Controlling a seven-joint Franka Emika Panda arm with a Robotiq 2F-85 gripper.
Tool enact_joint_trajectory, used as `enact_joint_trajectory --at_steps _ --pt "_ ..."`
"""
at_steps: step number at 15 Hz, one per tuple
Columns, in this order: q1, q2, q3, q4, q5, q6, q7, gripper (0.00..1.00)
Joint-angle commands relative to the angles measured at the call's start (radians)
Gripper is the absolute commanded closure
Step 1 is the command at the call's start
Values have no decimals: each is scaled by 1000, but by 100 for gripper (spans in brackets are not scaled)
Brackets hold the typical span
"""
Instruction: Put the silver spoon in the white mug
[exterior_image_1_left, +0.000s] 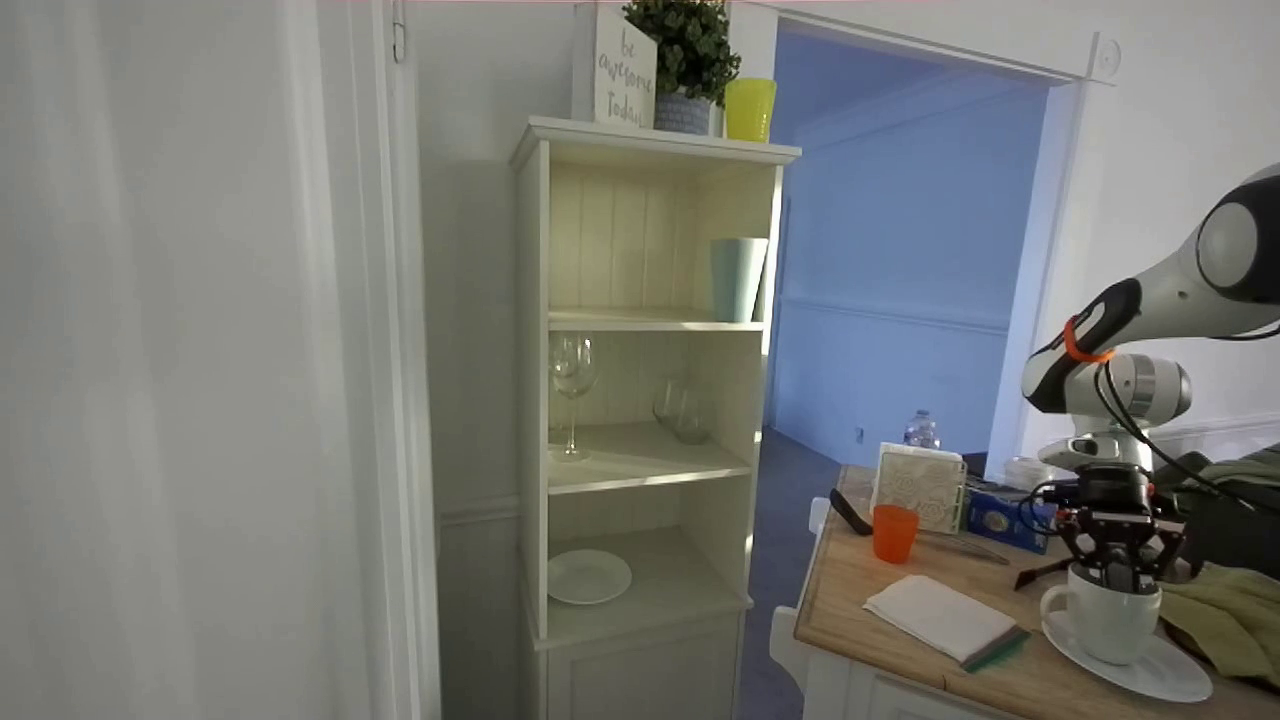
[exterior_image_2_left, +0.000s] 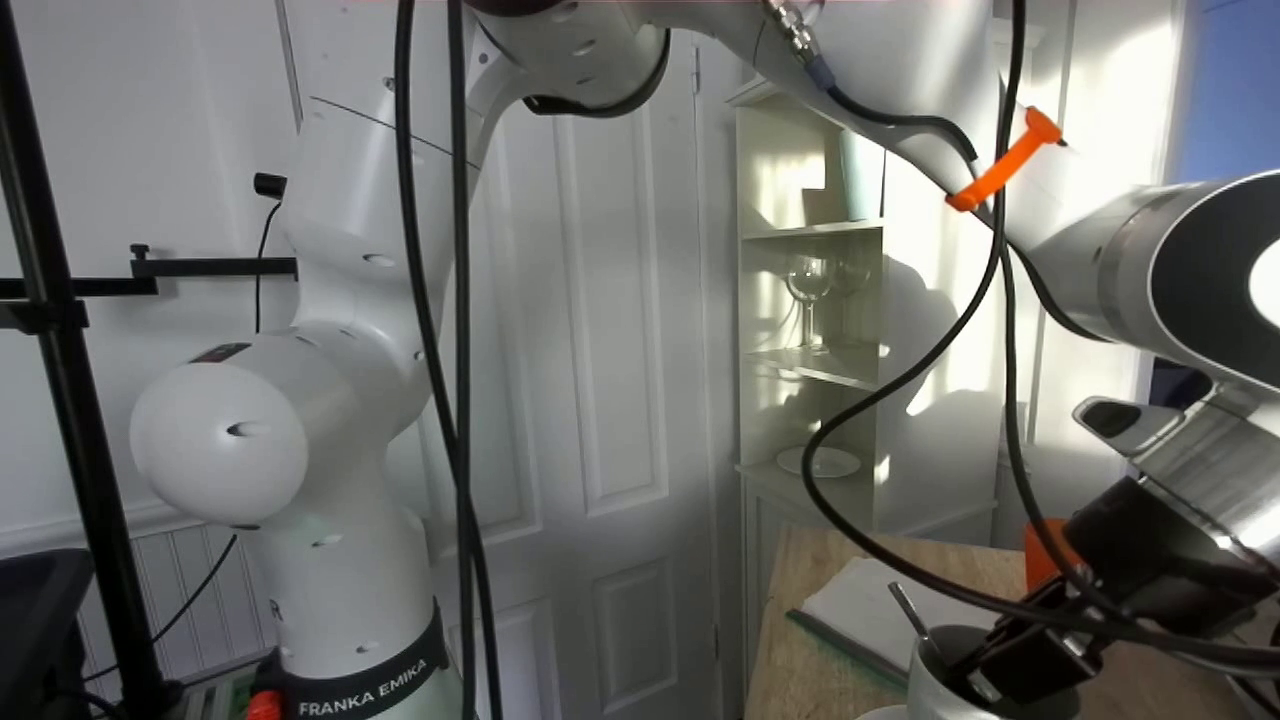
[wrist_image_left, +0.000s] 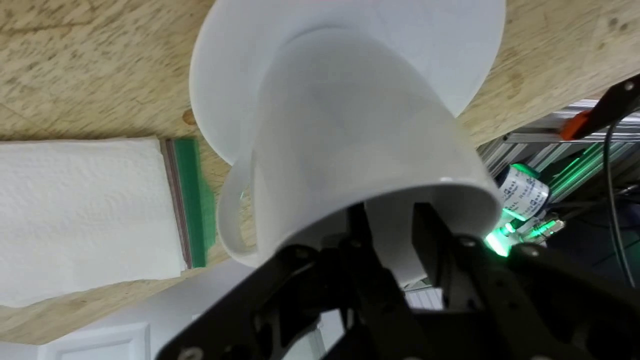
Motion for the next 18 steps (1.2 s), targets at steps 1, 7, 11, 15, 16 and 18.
enact_joint_trajectory --at_steps 1,7,11,15,16,18 --pt "6 -37 -3 -37 -23 27 7 49" --pt "16 -101 -8 -93 -35 77 7 50" --pt "27 -164 -13 -160 -43 133 13 57" --pt "44 -248 -24 -254 -57 216 28 66" --pt "49 -274 -28 -281 -64 239 35 68" --pt "59 -348 -39 -353 -80 305 57 68"
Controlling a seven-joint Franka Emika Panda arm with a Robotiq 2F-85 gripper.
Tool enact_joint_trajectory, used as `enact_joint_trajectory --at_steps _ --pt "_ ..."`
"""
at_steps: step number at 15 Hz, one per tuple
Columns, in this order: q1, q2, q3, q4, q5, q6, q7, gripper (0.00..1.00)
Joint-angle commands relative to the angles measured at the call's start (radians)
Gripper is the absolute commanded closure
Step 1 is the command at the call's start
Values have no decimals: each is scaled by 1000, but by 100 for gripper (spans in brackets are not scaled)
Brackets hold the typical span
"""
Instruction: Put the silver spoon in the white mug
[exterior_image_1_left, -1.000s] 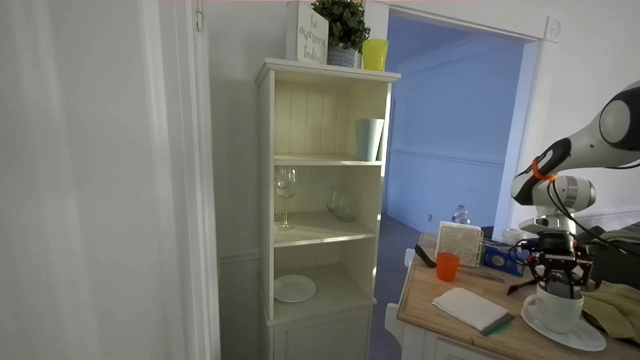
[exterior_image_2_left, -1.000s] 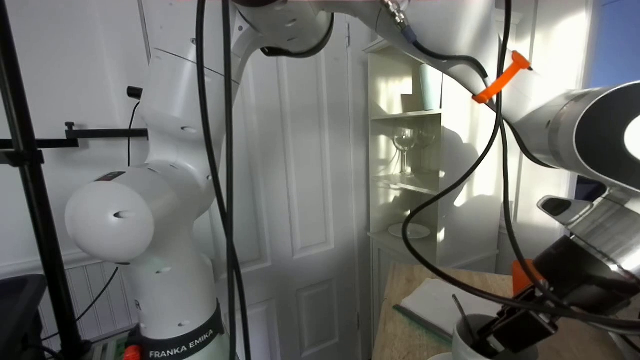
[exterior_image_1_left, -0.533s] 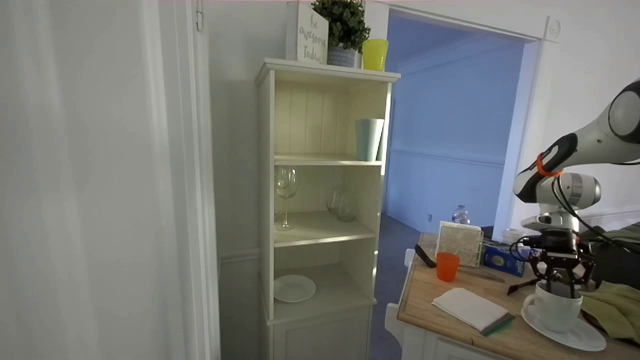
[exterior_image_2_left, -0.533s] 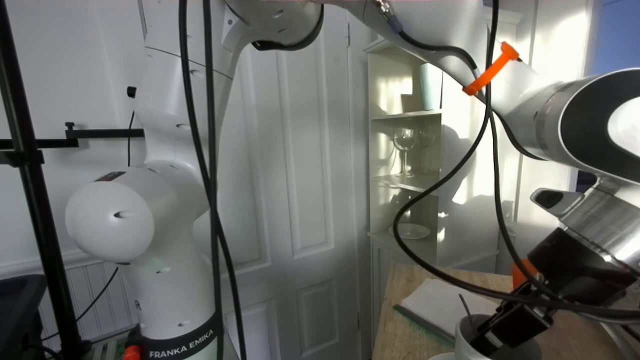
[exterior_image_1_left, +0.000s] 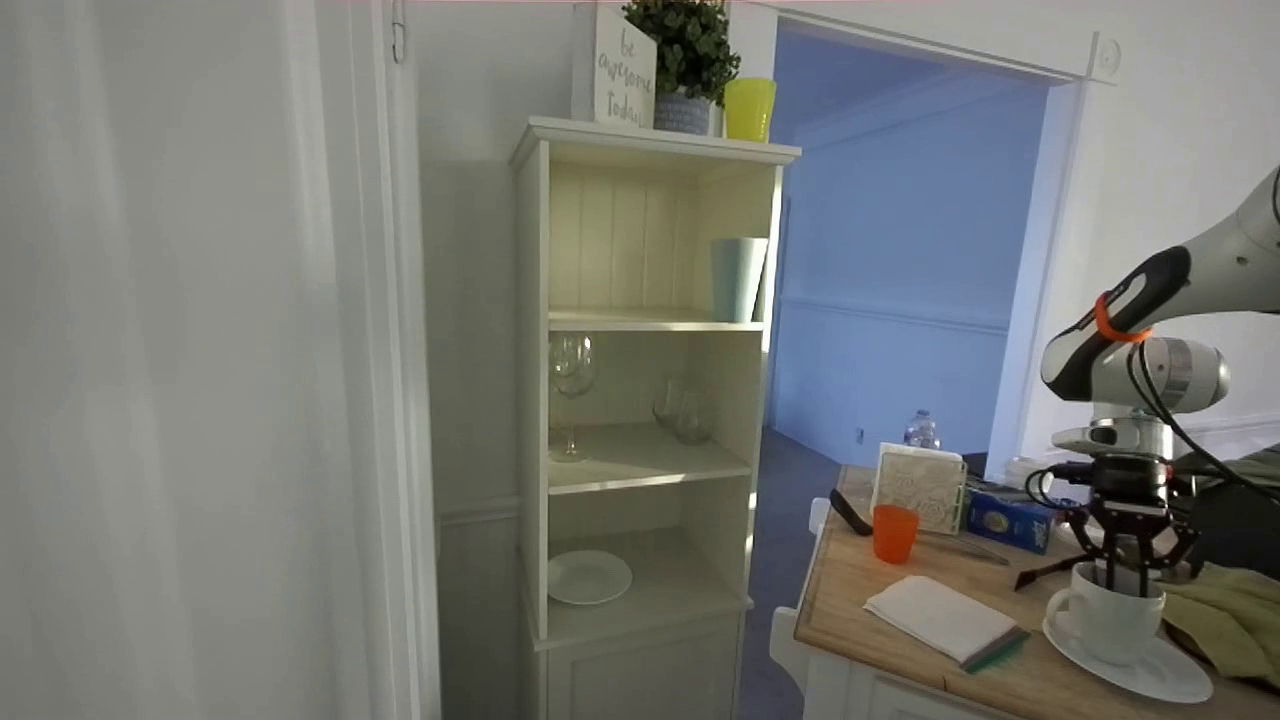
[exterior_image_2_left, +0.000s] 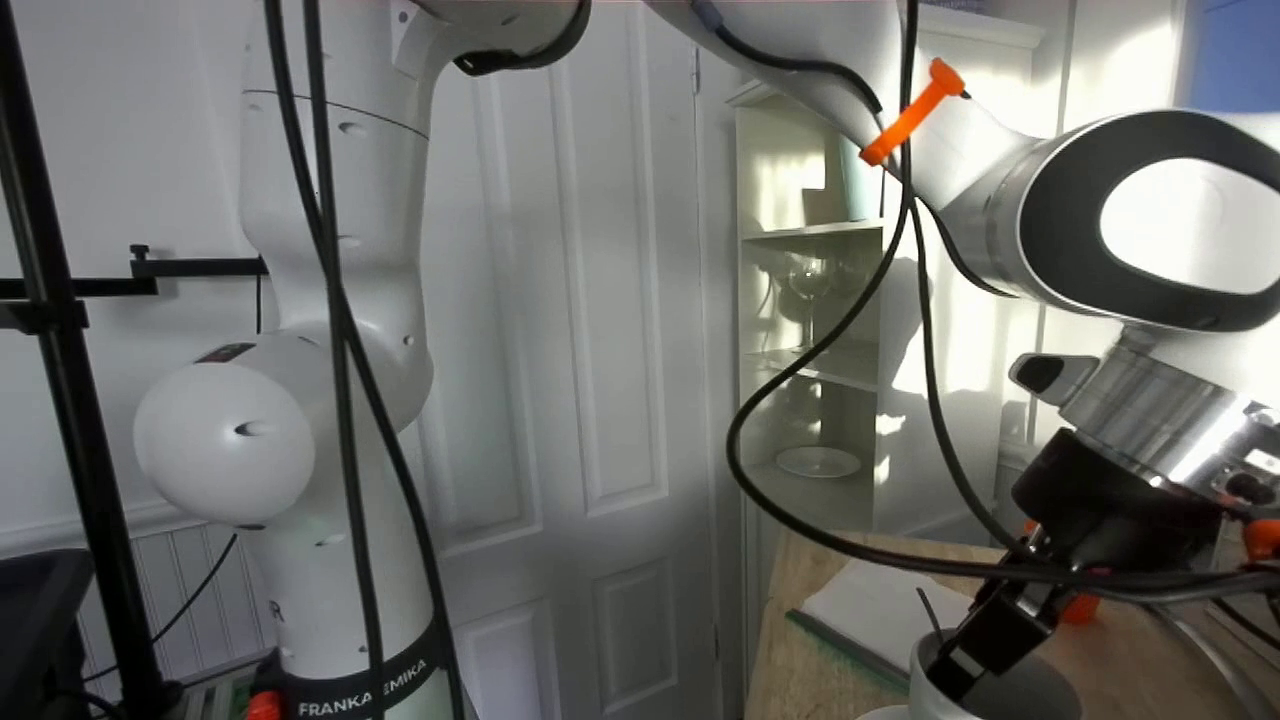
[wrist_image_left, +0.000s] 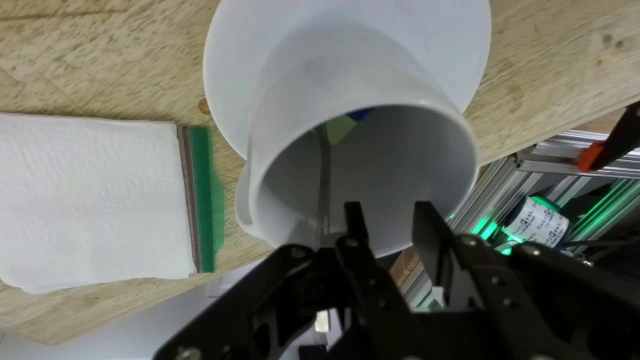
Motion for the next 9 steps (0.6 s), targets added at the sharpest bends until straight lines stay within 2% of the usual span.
enact_joint_trajectory --at_steps 1,2,4,5,6,9 --pt "35 -185 -32 -181 -57 140 57 69" --pt "42 -226 -37 -217 -72 172 75 70" --pt "58 -334 -44 -310 -125 262 143 45" --pt "64 -380 -43 -345 -154 300 180 43" --pt "69 -429 -39 -387 -192 340 219 38" --pt "73 -584 -4 -486 -392 384 377 16"
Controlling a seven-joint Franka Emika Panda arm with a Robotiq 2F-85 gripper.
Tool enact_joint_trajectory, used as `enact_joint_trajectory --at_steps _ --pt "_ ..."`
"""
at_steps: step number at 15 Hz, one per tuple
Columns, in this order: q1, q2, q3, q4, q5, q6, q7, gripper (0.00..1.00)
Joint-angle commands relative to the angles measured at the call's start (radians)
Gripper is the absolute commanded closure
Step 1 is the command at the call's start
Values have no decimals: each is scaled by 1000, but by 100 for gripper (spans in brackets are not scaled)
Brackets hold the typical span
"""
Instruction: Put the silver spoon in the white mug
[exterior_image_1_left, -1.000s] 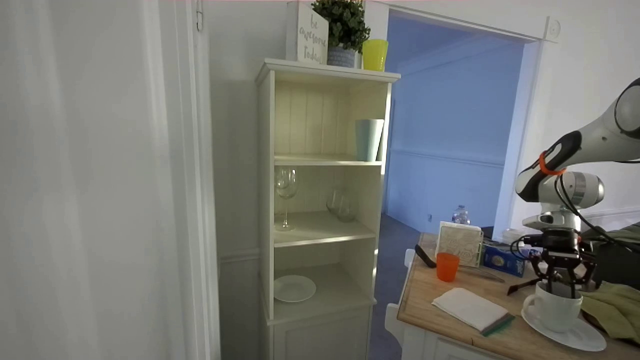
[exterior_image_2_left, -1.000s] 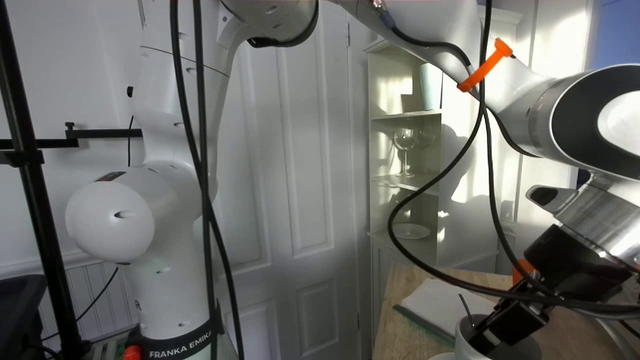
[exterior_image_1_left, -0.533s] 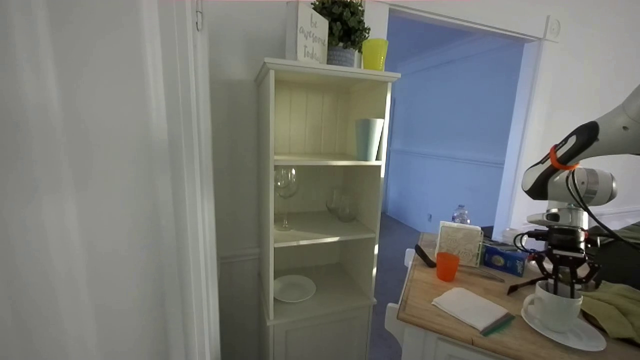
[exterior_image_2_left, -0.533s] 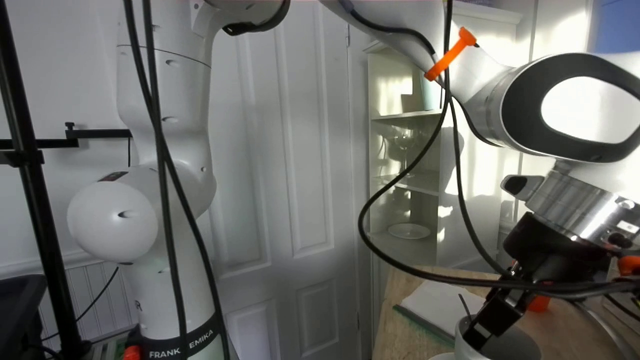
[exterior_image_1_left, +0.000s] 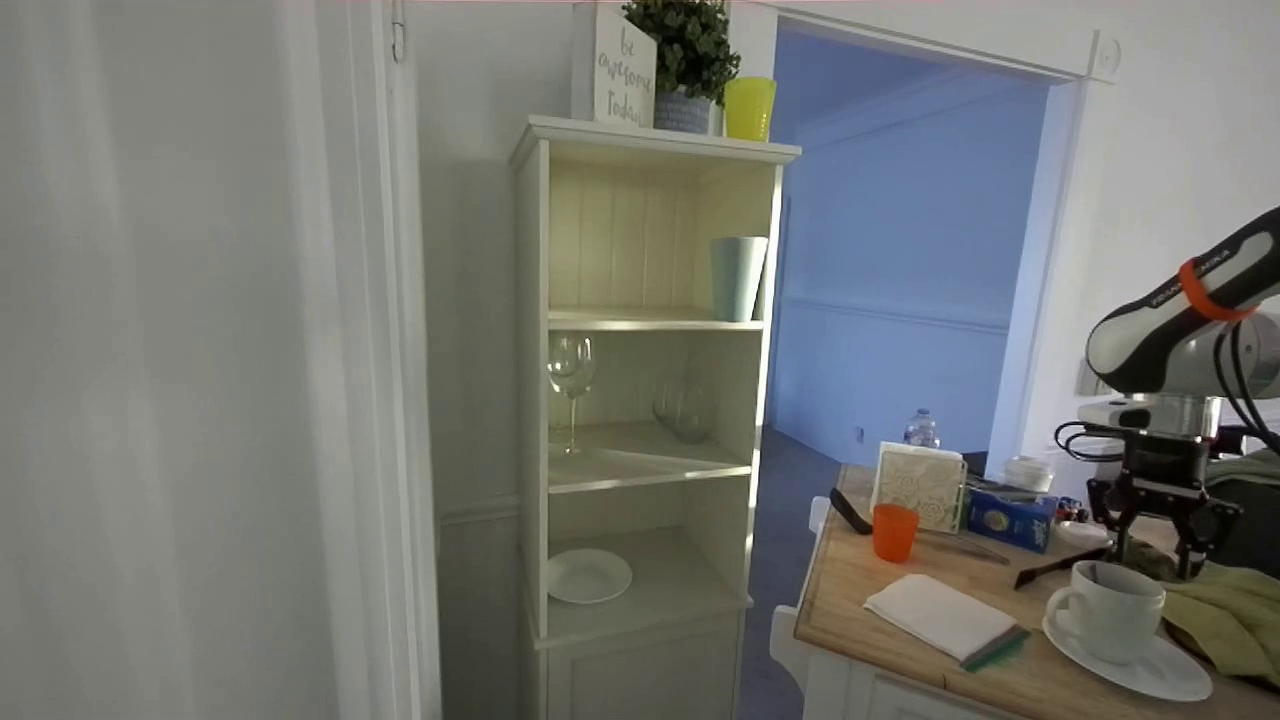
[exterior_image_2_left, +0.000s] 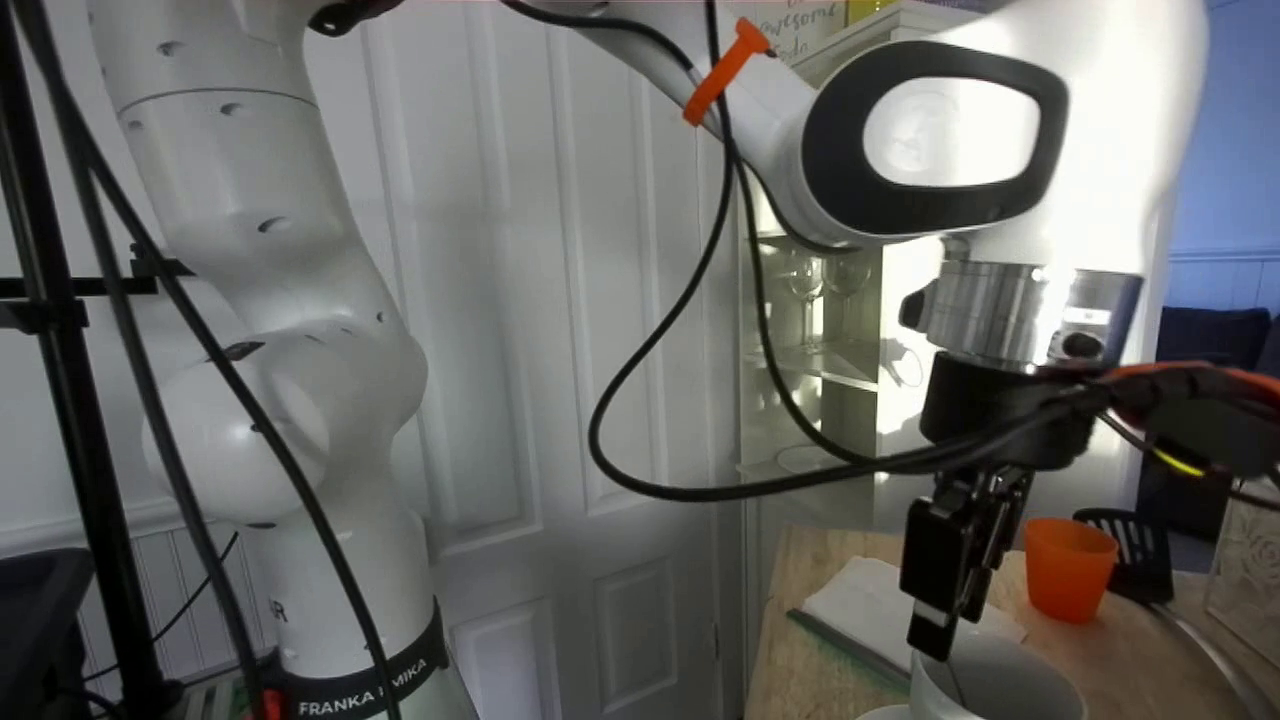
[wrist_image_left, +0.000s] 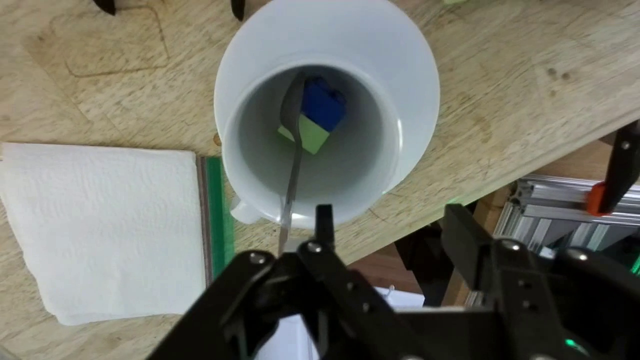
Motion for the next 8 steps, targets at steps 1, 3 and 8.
enact_joint_trajectory --at_steps 1,3,8 --pt "-34 -250 84 -176 -234 55 188 9" --pt "-50 -356 149 -236 -342 32 270 0" --pt "60 -426 150 -226 -482 -90 372 0"
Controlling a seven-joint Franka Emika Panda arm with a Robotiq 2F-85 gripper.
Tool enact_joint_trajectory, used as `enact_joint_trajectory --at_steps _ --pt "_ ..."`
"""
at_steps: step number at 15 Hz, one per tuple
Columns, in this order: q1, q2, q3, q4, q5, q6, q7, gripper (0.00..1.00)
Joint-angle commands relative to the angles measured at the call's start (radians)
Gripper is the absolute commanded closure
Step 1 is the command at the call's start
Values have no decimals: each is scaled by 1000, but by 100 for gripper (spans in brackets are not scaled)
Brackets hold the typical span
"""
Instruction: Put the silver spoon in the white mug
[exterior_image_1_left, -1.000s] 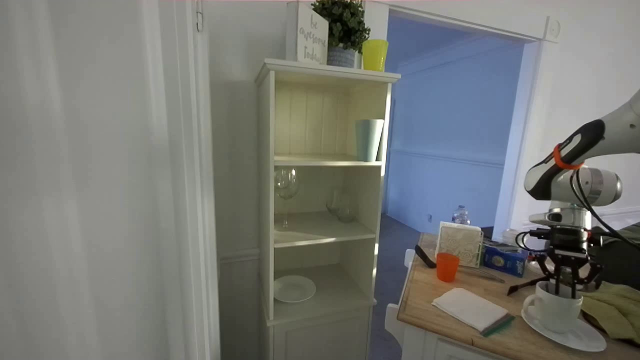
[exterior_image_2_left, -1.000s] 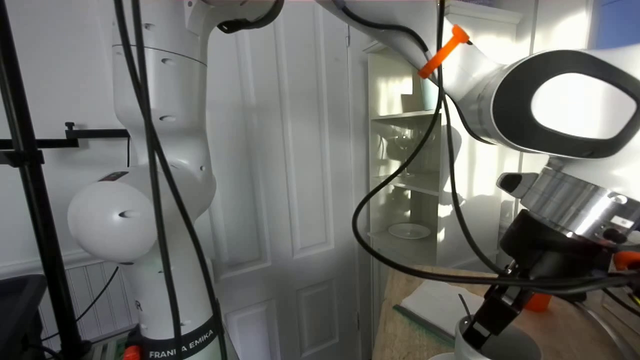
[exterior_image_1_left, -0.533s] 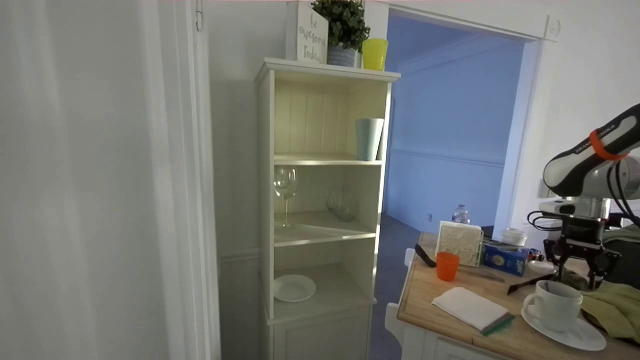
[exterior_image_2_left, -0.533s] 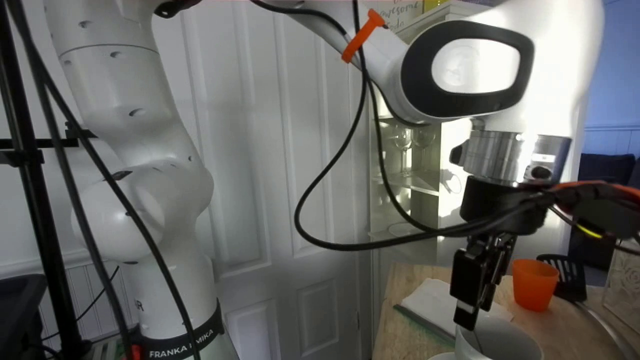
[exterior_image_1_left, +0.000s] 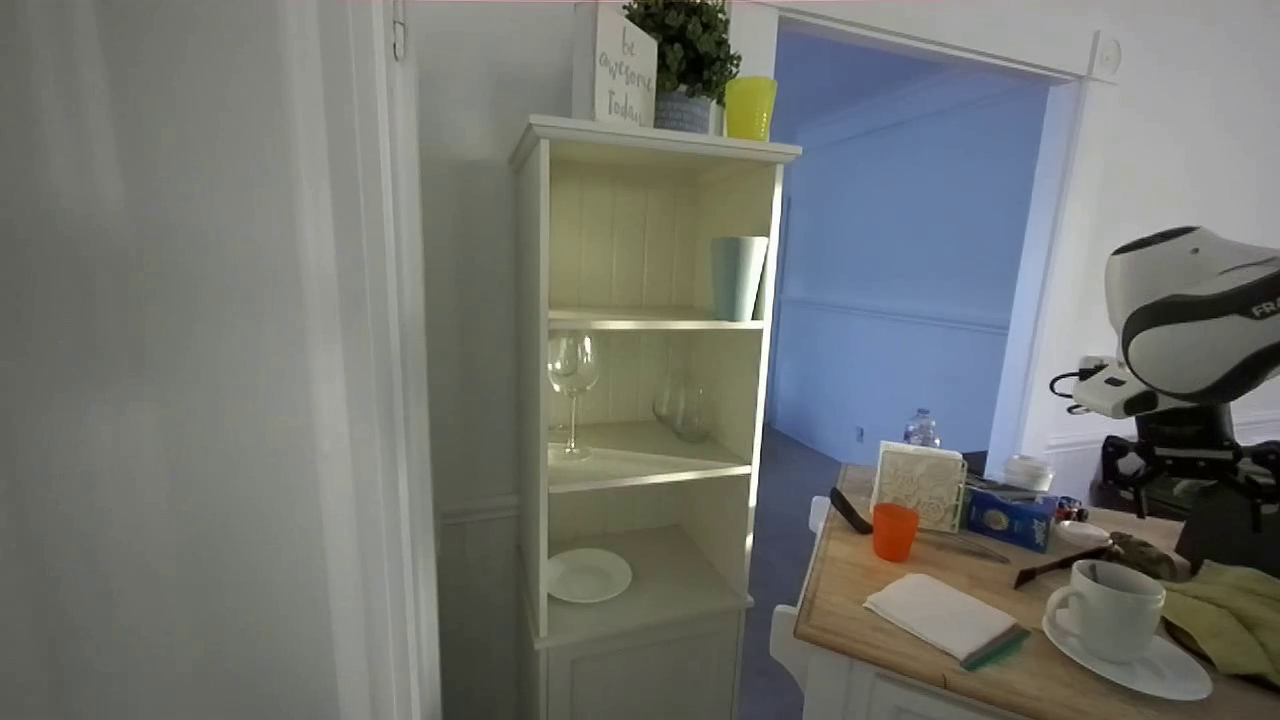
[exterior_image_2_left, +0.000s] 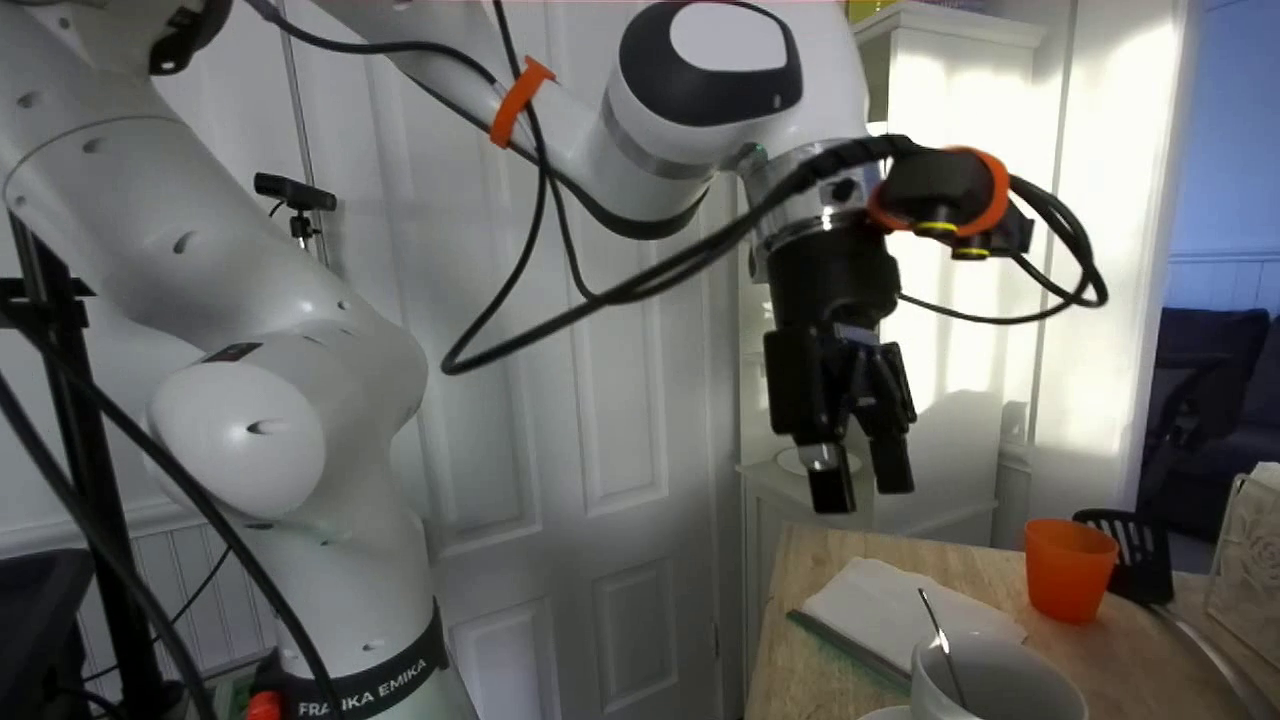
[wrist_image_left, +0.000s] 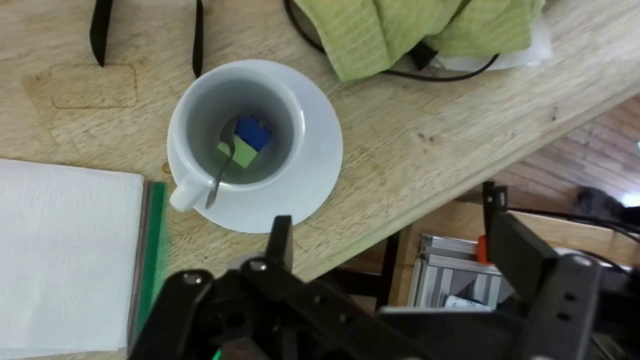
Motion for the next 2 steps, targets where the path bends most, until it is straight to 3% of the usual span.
enact_joint_trajectory --at_steps 1,2 --pt "88 -44 -51 -4 -66 -51 54 0" --pt "99 -76 -46 -13 -80 -67 64 0"
